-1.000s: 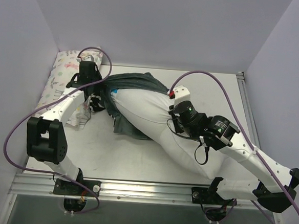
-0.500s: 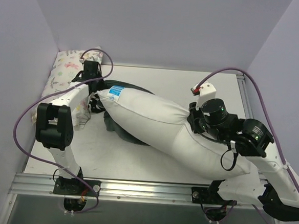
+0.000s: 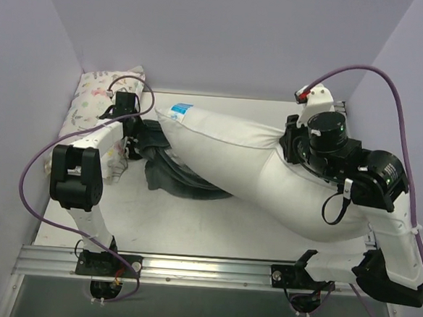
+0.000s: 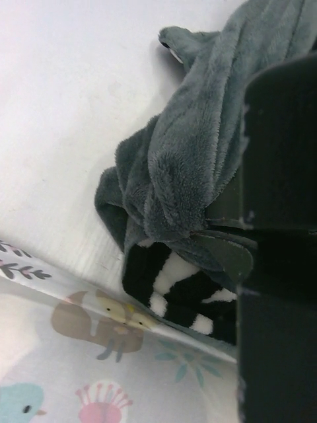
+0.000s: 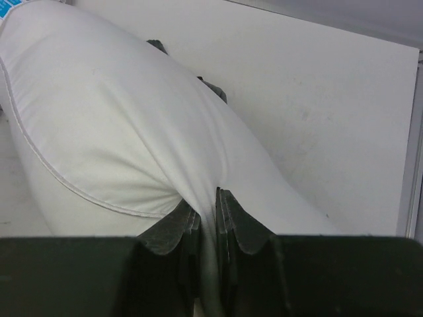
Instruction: Remove the pillowcase from the pillow
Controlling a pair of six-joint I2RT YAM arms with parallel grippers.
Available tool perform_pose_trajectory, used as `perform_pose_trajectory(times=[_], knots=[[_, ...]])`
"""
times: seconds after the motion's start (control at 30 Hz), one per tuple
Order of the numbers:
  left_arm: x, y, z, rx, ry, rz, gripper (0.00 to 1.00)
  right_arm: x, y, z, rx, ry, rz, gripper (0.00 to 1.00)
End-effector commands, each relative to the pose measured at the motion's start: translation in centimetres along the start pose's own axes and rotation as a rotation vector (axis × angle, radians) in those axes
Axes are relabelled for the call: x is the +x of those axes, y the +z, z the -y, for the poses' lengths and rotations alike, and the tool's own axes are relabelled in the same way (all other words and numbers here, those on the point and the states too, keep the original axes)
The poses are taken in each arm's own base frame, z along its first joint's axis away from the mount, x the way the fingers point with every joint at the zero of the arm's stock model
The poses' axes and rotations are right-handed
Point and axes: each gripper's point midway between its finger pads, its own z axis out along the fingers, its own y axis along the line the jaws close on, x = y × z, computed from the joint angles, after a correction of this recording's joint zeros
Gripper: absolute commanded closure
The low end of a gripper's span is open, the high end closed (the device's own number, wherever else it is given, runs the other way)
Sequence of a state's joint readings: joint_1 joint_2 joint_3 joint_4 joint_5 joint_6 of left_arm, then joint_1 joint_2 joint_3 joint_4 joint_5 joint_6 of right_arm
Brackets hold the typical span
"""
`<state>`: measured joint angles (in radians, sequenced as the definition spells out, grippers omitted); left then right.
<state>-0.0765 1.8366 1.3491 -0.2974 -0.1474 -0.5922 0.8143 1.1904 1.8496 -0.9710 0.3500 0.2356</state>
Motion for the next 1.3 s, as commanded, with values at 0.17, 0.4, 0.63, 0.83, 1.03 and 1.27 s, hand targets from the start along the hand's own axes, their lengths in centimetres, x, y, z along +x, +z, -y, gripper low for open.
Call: perform_pose_trajectory(times=[0.17, 0.4, 0.63, 0.83, 1.03, 1.27], knots=[[0.5, -0.9, -0.9, -0.024, -0.029, 0.03, 1.0, -10.8, -3.3, 2.0, 0.041, 0.16, 0.327, 1.0], [1.4, -0.8, -1.8, -0.072, -0.026, 0.01, 1.0, -13.0, -4.7, 3.5, 0.076, 0.178, 0.411, 1.0], [1.4, -1.9, -3.2, -0.141, -0.024, 0.021, 1.0, -13.1, -4.3, 6.8, 0.213, 0.194, 0.44, 1.0], [1.4, -3.5, -2.9, -0.116, -0.012, 0.035, 1.0, -12.1, -2.9, 9.2, 0.287, 0.209, 0.422, 1.0], [2.0, -5.4, -1.4, -0.042, 0.005, 0.029, 1.0, -5.7, 4.1, 6.4, 0.164, 0.186, 0.285, 1.0], [2.5, -9.2, 2.9, 0.128, 0.074, 0.024, 0.94, 5.8, 16.5, 0.2, -0.04, 0.256, 0.086, 1.0]])
